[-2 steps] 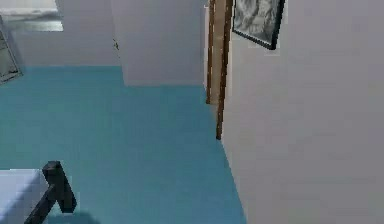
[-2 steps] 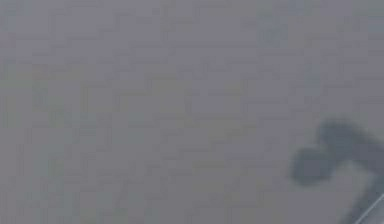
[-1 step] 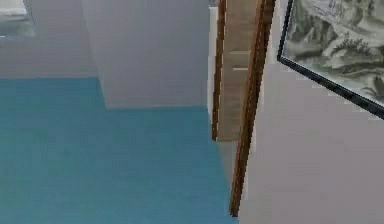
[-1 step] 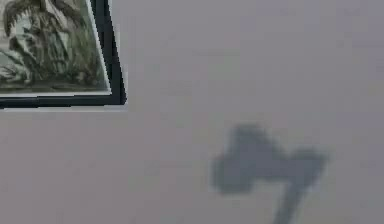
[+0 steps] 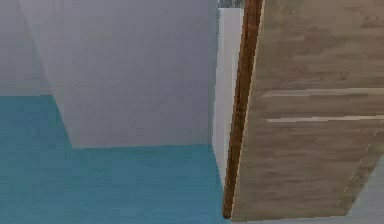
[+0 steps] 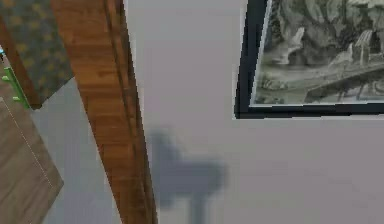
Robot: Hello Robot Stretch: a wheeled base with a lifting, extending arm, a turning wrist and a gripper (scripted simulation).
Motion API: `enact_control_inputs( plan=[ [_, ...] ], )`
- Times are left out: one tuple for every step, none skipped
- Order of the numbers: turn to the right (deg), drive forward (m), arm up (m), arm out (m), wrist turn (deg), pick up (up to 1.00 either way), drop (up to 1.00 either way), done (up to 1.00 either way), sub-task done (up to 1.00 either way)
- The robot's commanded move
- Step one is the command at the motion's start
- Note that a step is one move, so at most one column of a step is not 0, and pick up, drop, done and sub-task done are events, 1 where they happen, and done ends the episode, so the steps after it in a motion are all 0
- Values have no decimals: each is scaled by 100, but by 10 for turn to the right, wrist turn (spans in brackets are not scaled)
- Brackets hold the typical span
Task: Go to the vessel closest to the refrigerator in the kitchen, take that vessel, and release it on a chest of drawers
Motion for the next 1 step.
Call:
enact_control_inputs(
  plan=[
    [0,40,0,0,0,0,0,0,0]
  ],
)
